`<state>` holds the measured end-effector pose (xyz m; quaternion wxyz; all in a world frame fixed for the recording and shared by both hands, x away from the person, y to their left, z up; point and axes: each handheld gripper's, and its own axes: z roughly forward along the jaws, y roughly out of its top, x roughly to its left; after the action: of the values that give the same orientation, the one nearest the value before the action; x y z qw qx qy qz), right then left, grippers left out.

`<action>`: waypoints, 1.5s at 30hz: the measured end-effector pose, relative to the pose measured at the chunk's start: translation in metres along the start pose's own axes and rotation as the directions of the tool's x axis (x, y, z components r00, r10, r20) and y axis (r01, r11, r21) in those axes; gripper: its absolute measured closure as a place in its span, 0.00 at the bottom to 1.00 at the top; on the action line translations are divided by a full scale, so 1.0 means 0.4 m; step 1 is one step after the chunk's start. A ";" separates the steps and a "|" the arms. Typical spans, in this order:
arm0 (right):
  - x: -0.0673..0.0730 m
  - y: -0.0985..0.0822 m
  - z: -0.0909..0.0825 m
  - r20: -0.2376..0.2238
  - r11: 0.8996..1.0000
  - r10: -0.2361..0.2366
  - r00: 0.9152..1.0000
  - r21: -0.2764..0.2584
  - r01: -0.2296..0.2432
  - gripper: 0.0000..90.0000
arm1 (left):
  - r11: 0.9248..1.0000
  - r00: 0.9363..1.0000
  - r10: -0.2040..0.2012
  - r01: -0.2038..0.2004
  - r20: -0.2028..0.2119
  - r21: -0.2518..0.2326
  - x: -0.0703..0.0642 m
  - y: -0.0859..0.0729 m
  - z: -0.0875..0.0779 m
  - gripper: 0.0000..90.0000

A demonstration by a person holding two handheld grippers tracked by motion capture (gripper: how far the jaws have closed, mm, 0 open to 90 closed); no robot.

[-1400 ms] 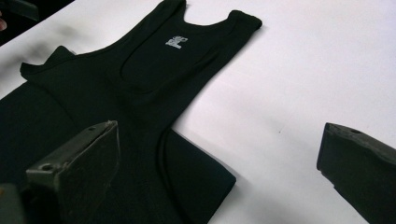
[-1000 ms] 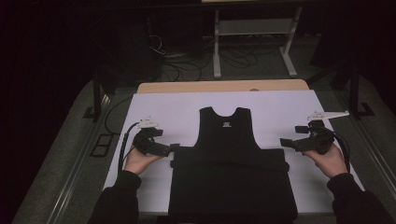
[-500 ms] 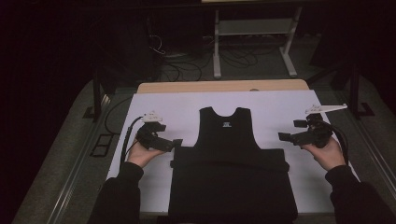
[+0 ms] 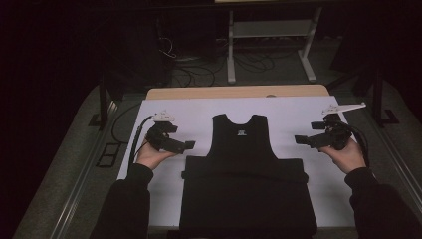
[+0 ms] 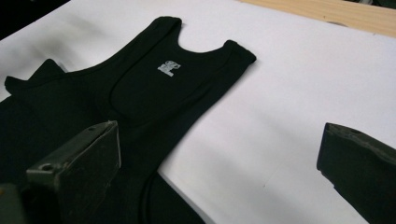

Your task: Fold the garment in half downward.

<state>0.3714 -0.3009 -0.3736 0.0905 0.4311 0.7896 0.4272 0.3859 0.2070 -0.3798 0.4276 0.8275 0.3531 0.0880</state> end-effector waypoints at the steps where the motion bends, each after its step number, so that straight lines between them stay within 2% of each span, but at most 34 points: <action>1: -0.002 0.004 0.002 0.002 1.000 0.000 1.000 0.002 0.000 0.00 | 1.000 1.000 0.005 -0.005 0.002 0.006 0.002 0.003 0.002 0.00; 4: -0.007 0.013 0.007 0.005 1.000 0.000 1.000 0.009 0.000 0.00 | 1.000 1.000 0.010 -0.009 -0.001 0.009 0.008 0.010 0.009 0.00; 12: -0.031 0.027 0.023 0.008 1.000 0.021 1.000 0.012 -0.021 0.00 | 1.000 1.000 -0.007 0.007 -0.003 0.005 0.028 0.034 0.020 0.00; 18: -0.048 0.025 0.045 0.006 0.999 0.034 0.999 0.014 -0.034 0.00 | 1.000 1.000 -0.021 0.021 0.011 -0.021 0.038 0.043 0.036 0.00; 28: -0.055 0.041 0.091 -0.002 0.999 0.039 0.999 0.031 -0.039 0.00 | 0.999 0.999 -0.039 0.039 0.016 0.007 0.053 0.044 0.088 0.00; 33: -0.053 0.059 0.111 -0.008 0.999 0.022 1.000 0.031 -0.022 0.00 | 0.999 1.000 -0.022 0.022 0.002 0.036 0.058 0.054 0.107 0.00; 45: -0.069 0.088 0.146 -0.001 0.998 0.023 1.000 0.053 -0.023 0.00 | 0.999 1.000 -0.029 0.029 0.004 0.024 0.072 0.103 0.153 0.00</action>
<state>0.4393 -0.2778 -0.3897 0.0734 0.4421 0.7957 0.4074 0.4555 0.1707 -0.3906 0.4196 0.8277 0.3650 0.0757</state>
